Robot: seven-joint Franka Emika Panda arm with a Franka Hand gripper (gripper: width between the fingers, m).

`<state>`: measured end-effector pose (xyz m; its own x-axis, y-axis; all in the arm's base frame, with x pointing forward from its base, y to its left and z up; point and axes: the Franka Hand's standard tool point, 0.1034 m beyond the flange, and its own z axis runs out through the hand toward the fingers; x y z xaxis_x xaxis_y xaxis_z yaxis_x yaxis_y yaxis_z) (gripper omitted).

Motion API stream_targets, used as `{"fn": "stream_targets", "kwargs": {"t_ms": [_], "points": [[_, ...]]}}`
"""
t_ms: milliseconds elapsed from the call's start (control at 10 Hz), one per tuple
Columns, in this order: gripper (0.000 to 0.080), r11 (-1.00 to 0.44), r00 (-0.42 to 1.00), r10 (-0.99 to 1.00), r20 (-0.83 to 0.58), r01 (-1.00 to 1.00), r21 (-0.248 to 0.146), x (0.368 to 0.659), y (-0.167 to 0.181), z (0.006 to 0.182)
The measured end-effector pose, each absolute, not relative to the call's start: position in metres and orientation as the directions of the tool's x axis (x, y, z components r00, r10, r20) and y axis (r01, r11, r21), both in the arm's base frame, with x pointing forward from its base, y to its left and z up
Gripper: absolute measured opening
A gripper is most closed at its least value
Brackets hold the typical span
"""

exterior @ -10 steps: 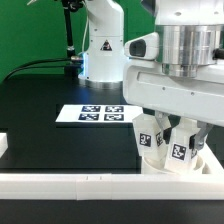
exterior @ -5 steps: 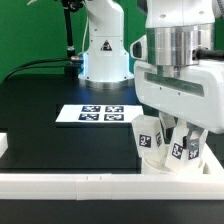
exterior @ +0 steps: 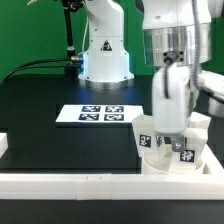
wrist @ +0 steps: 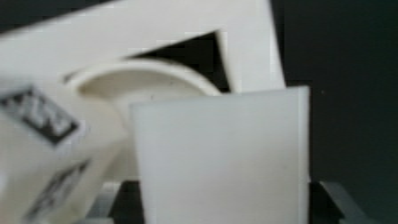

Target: Assemble stool

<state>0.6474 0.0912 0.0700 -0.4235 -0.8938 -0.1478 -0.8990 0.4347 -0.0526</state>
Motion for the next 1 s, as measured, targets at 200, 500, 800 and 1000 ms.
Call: {"fn": "stream_targets", "kwargs": {"t_ms": [200, 500, 800, 1000], "points": [[0.034, 0.556, -0.538, -0.822, -0.186, -0.829, -0.056, 0.646, 0.096, 0.07], [0.034, 0.544, -0.523, -0.83, -0.192, -0.836, -0.072, 0.64, 0.108, 0.069], [0.0525, 0.488, -0.466, -0.864, -0.188, -0.869, -0.086, 0.641, 0.109, 0.07], [0.0627, 0.218, -0.189, -0.966, -0.177, -0.962, -0.164, 0.649, 0.117, 0.09]]}}
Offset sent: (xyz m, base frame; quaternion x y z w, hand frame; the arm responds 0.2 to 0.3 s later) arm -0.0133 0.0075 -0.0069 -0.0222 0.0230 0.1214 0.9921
